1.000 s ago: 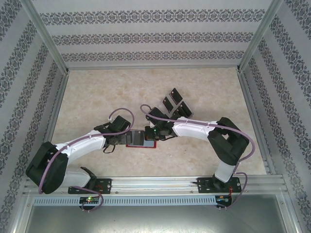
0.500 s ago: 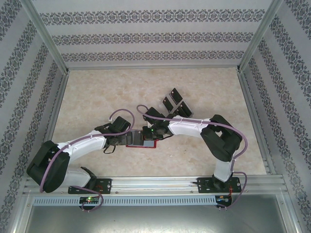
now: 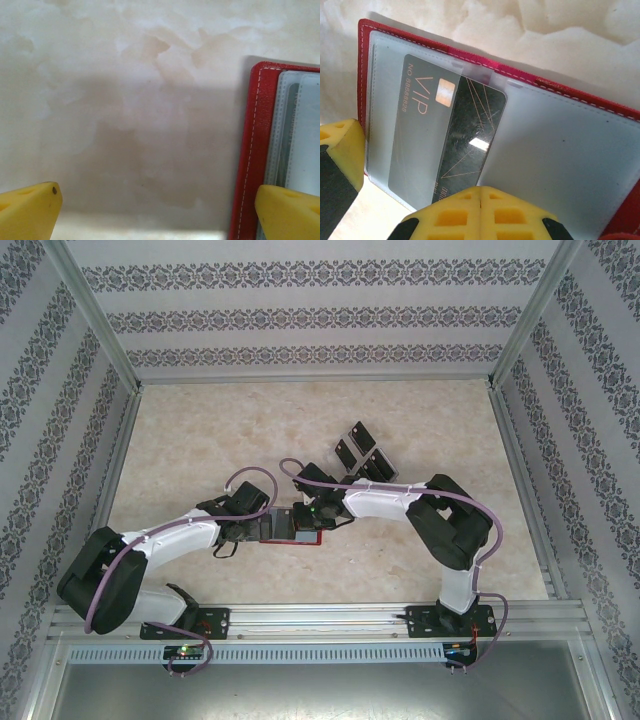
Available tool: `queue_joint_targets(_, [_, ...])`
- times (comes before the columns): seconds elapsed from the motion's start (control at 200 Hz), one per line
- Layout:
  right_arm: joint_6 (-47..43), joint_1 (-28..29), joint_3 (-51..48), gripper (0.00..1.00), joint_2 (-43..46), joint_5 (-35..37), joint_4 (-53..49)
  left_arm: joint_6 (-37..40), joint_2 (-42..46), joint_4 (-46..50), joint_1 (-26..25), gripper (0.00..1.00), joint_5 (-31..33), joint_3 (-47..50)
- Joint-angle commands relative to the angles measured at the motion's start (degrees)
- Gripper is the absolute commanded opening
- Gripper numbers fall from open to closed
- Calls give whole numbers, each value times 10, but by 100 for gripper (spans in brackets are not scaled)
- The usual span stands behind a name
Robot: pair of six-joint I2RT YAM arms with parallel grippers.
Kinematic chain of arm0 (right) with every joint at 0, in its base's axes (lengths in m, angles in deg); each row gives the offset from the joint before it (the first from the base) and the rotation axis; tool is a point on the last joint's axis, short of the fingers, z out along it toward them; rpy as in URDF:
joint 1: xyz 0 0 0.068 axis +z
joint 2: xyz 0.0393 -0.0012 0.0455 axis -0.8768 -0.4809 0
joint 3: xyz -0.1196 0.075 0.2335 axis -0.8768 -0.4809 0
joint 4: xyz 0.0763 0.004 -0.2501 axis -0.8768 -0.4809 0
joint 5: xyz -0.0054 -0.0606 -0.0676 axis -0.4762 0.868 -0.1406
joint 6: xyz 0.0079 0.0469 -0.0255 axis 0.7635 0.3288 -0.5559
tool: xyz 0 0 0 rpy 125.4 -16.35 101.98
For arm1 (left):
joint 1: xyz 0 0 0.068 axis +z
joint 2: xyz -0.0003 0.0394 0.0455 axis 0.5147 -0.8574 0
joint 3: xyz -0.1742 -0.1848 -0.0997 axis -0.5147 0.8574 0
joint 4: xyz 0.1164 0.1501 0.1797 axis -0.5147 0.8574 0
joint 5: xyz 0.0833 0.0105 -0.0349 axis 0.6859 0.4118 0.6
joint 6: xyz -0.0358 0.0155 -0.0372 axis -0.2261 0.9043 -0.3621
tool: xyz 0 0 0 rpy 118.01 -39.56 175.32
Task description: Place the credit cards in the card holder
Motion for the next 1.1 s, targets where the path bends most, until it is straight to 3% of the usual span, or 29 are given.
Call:
queue_joint_targets(0.0, [-15, 3, 10, 0, -13, 0, -9, -4, -10, -13, 5, 100, -1, 10])
queue_joint_targets(1.094, [3, 14, 48, 0, -33, -18, 7, -15, 0, -18, 5, 100, -14, 17])
